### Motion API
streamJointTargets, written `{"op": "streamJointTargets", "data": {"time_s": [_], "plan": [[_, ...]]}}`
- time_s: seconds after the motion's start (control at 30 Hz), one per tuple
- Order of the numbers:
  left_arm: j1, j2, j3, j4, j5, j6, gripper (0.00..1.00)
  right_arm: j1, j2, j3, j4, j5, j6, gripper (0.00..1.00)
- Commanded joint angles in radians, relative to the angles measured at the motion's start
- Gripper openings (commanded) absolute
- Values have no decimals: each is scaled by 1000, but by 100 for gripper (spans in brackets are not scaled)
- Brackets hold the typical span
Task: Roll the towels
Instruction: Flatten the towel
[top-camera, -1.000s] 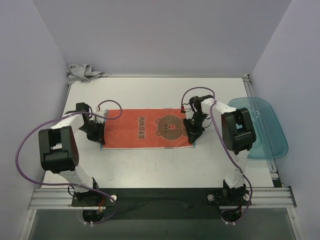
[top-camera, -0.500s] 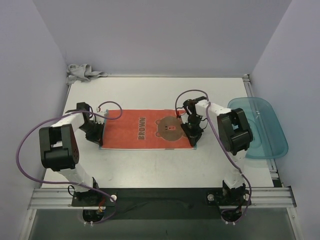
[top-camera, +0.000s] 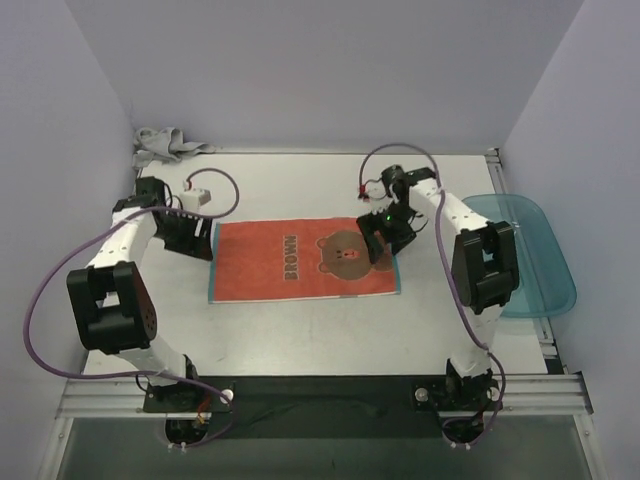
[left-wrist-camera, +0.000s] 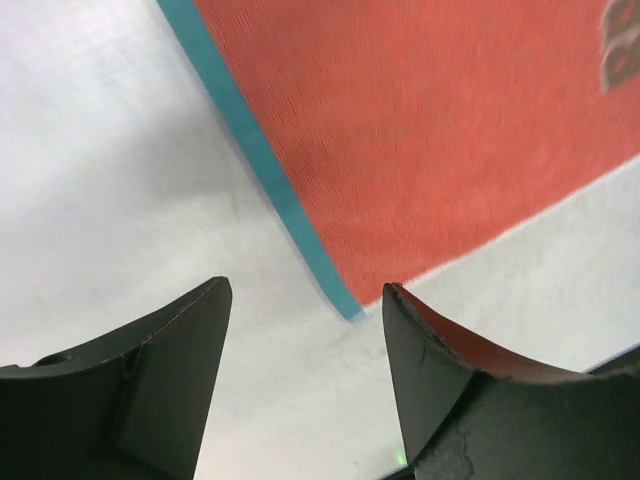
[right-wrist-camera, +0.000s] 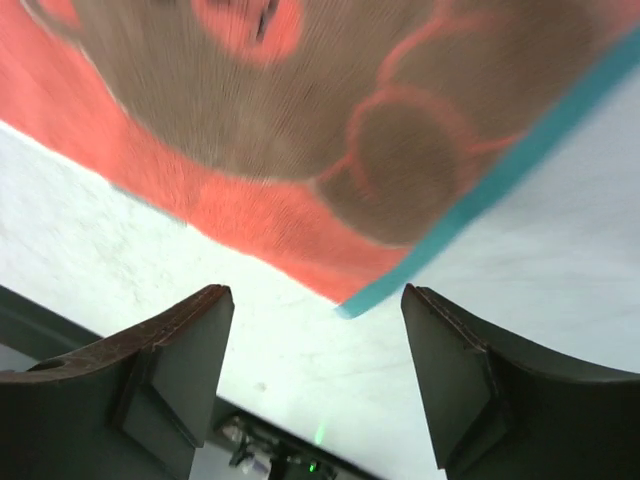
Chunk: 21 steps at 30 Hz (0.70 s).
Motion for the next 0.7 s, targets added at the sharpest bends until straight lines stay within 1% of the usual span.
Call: {"op": "streamJointTargets", "data": {"time_s": [0.0,0.07,0.1,0.13,0.17,0.2,0.33,0.43,0.67], "plan": [[8,10,152,66,84,-45,73,-104,11,189,-25,-67,24,69],[10,82,212,88,101,-77,73,-127,83,270,-23,-61,38,66],[11,107,257,99,100,-95,73,-138,110,348,-23,-47,43,64],[11,134,287,109,101,-112,71,-149,140,397,-23,-30,50,60],[11,188,311,134,89,-156,67,-153,197,436,-25,-19,66,57],[11,214,366,140,87,-172,66,-156,225,512,-22,-10,76,53],[11,337,482,149,100,-221,57,-161,347,667,-22,51,122,44],[8,406,538,148,81,-249,55,-162,420,733,-17,90,135,41],[7,486,554,149,32,-249,55,-165,507,743,15,122,133,40]]}}
